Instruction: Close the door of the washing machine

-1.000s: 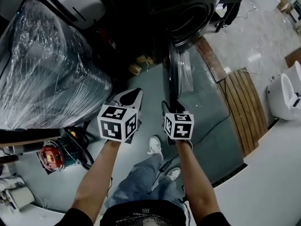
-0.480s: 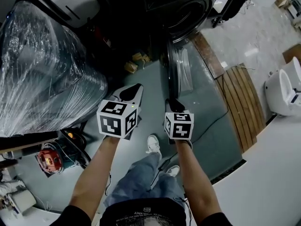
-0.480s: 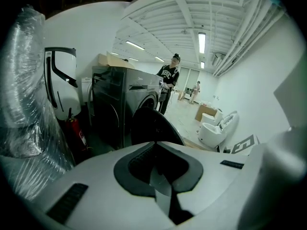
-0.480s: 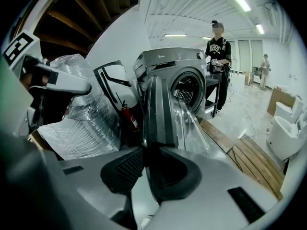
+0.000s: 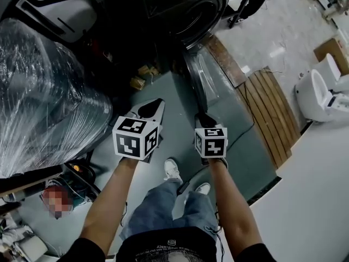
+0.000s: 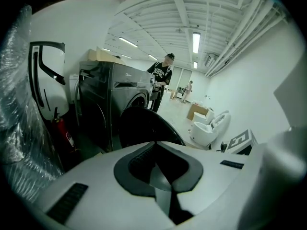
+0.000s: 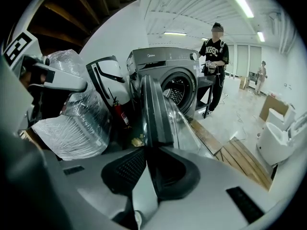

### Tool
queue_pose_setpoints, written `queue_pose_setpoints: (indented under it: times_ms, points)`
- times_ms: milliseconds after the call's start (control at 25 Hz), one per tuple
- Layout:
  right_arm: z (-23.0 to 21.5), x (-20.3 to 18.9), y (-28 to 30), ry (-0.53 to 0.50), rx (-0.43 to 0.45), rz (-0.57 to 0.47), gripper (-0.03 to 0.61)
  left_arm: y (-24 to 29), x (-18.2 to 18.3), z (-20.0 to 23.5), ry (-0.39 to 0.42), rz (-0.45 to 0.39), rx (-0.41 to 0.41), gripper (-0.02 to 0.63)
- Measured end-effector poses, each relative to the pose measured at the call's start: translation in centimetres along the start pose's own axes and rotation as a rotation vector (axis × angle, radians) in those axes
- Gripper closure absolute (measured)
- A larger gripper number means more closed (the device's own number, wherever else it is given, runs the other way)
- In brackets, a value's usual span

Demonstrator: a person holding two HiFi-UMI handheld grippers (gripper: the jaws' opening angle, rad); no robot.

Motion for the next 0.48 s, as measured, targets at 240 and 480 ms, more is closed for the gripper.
queue_pose_setpoints:
  times_ms: [240,480]
  points:
    - [-2.5,0.4,0.0,-0.031,0.025,0.009,0.495,1.8,0.8,-1.1,0.005,0.006,-0.018,0.584]
    - [-6.1,1.0,0.0,-0.058,0.066,-0.001,0.495,4.5,2.0,-3.7,0.017,-0.011,-0.02,0.584]
Point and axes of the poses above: the fingertips, and each gripper's own axes: y forward along the fingers, z to its left, x out of its top, the point moved 9 cm from there along -y, backward along the fingers, and after that the axes turned 8 degrees about -z, right-handed, at the moved point
